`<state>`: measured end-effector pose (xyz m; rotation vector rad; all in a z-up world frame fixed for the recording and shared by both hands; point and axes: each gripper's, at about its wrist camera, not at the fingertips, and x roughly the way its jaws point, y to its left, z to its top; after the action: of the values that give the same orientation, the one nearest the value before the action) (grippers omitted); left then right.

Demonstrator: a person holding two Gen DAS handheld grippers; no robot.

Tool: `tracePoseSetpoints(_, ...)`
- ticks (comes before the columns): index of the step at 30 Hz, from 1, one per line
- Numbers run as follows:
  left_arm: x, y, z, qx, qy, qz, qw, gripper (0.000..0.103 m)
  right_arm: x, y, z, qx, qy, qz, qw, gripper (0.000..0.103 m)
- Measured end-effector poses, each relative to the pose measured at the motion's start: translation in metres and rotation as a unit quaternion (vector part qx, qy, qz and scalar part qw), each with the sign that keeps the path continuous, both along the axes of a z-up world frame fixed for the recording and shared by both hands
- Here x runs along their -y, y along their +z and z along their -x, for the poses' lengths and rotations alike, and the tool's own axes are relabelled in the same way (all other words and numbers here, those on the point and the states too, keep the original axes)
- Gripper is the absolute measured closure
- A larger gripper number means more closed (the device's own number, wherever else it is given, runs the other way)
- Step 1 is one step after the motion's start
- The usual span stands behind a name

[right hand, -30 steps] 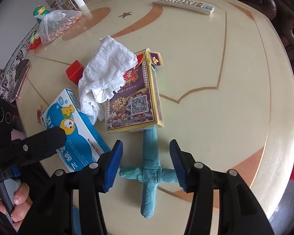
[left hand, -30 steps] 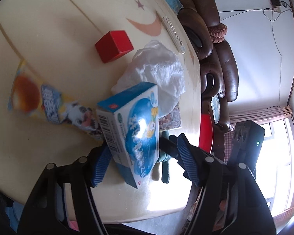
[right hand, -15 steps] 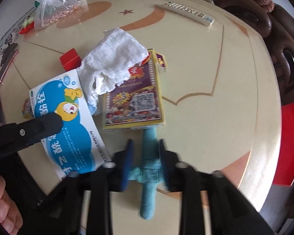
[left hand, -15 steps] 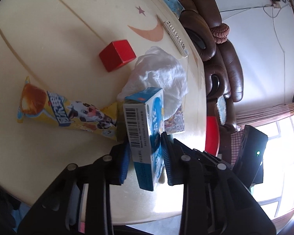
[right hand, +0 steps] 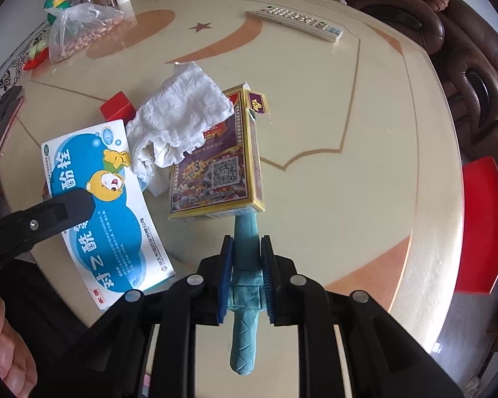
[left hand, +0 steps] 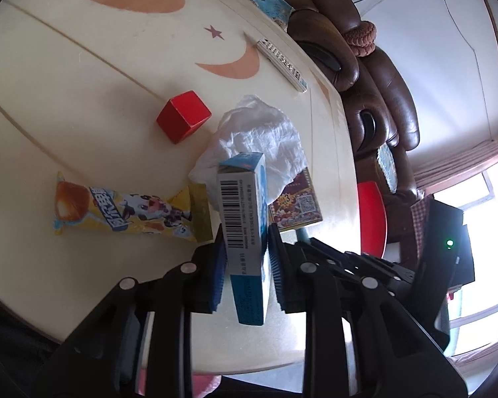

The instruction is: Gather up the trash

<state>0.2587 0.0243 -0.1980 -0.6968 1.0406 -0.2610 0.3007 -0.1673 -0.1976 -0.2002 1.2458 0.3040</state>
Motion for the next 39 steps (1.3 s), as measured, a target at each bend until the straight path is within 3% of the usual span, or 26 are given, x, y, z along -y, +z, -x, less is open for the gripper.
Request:
tracePoseSetpoints(5, -0.002, 0.016, 0.007, 0.022, -0.013, -0.035, 0.9991, 0.08, 0.011, 0.018, 0.015, 0.027, -0.015, 0.025, 0.999, 0.086)
tracePoseSetpoints(12, 0.0, 0.038, 0.025, 0.058, -0.032, -0.085, 0.9942, 0.08, 0.036, 0.038, 0.028, 0.05, -0.056, 0.024, 0.997, 0.086)
tracePoseSetpoints(20, 0.01, 0.073, 0.06, 0.117, -0.058, -0.178, 0.9754, 0.08, 0.039, 0.068, 0.063, 0.078, -0.067, -0.009, 0.995, 0.086)
tracePoseSetpoints(30, 0.009, 0.107, 0.102, 0.152, -0.075, -0.203, 0.9645, 0.08, 0.025, 0.096, 0.115, 0.104, -0.07, -0.016, 0.992, 0.086)
tracePoseSetpoints(39, 0.009, 0.121, 0.147, 0.172, -0.096, -0.218, 0.956, 0.08, 0.015, 0.117, 0.175, 0.127, -0.067, -0.025, 0.989, 0.086)
